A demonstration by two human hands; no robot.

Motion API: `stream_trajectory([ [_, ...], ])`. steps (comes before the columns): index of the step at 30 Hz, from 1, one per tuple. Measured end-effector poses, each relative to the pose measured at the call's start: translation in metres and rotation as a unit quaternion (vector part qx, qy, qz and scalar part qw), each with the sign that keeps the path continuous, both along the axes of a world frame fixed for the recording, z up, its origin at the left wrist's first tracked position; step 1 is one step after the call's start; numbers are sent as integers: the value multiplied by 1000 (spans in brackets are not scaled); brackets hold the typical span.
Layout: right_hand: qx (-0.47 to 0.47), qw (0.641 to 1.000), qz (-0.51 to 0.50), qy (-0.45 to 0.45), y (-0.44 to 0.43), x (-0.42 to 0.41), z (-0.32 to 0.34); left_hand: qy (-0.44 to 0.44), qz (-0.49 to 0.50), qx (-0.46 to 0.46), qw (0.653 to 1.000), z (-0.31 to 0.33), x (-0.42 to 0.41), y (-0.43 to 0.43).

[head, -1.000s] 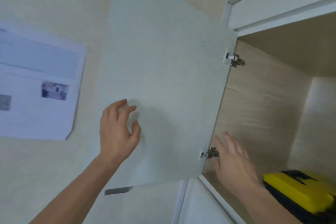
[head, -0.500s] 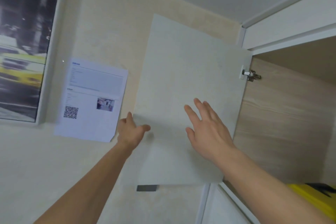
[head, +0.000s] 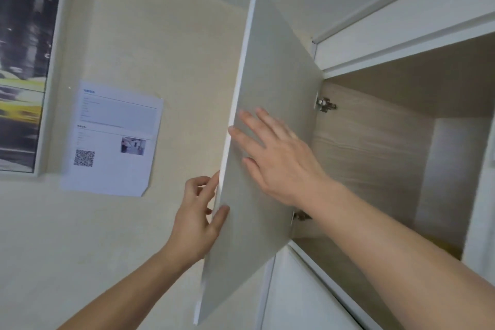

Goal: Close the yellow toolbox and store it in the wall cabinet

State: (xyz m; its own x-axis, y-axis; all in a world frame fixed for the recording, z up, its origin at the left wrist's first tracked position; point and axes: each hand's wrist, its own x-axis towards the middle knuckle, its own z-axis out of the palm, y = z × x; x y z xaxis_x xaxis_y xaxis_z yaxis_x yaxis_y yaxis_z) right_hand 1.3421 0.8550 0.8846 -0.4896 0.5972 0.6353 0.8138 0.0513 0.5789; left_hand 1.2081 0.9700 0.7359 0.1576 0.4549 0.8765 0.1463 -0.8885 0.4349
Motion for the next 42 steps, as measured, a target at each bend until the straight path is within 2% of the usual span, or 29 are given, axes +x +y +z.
stream_trajectory([
  [4,12,994,-11,-104,-43,20,14,53,-21,139,989,1,41,-50],
  [7,7,988,-71,-140,-76,52,23,81,-43,174,980,0,82,-80],
  [12,-39,966,-197,-161,-129,112,36,122,-102,191,969,-5,142,-100],
  [20,-61,947,-274,-159,-183,180,41,199,-138,298,923,0,222,-108],
  [24,-62,933,-321,-146,-194,208,38,217,-174,309,910,2,265,-118],
  [31,-65,907,-390,-146,-193,233,37,225,-175,301,910,2,309,-126],
  [35,-57,904,-391,-162,-189,236,37,226,-174,298,911,0,313,-123],
  [39,-64,904,-402,-131,-190,225,35,227,-214,292,904,12,292,-124],
  [40,-55,910,-394,-121,-190,222,36,207,-241,271,909,17,280,-124],
  [42,-31,931,-359,-55,-189,213,29,141,-310,163,926,23,246,-126],
])
